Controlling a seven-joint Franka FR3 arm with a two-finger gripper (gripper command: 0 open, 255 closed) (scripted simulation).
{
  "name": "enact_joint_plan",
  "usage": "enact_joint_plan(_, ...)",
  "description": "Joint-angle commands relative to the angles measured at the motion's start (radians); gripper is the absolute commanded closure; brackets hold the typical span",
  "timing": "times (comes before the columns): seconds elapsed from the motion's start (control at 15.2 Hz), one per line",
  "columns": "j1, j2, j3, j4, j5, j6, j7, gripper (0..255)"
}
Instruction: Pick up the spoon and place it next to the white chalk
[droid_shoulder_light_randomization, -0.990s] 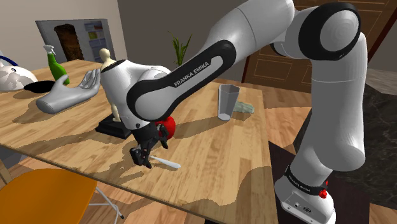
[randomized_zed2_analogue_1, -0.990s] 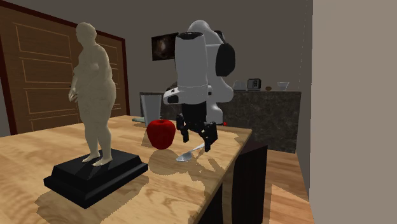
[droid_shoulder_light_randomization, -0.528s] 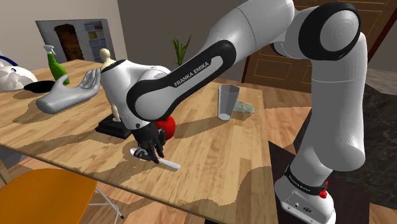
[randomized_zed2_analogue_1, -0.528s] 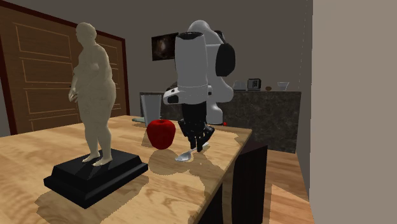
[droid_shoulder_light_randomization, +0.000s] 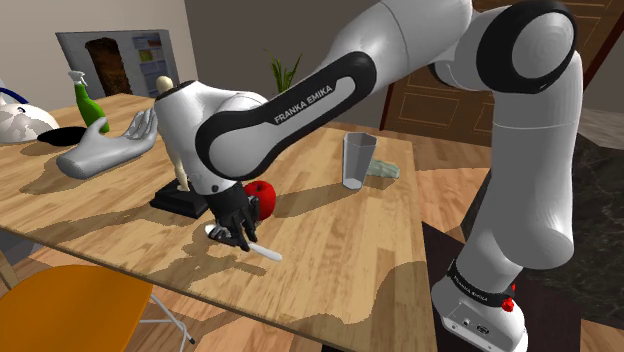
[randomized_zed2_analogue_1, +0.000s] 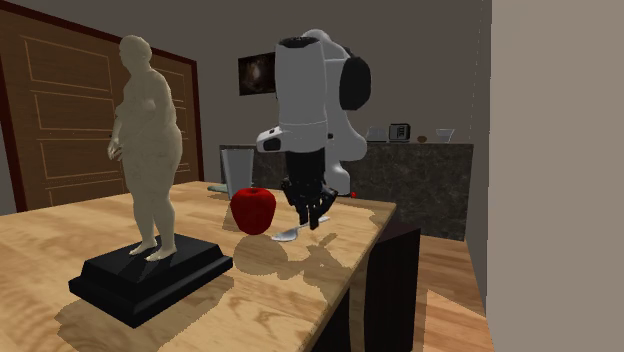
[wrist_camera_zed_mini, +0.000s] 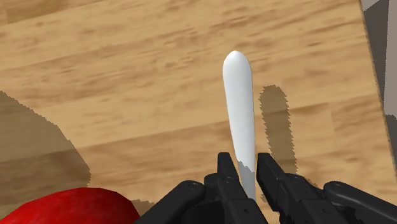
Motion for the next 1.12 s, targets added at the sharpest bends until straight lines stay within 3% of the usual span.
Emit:
enact_joint_plan(0.0, -0.002, -0.012, 0.002, 0.014, 0.006, -0.025, -0.005, 255)
enact_joint_plan(0.92, -0.007, -0.069, 0.014, 0.127, 0.037, -0.187, -0.026, 255)
enact_joint_plan(1.06, -0.042, -0.106, 0.0, 0.083, 0.045, -0.174, -0.074, 255)
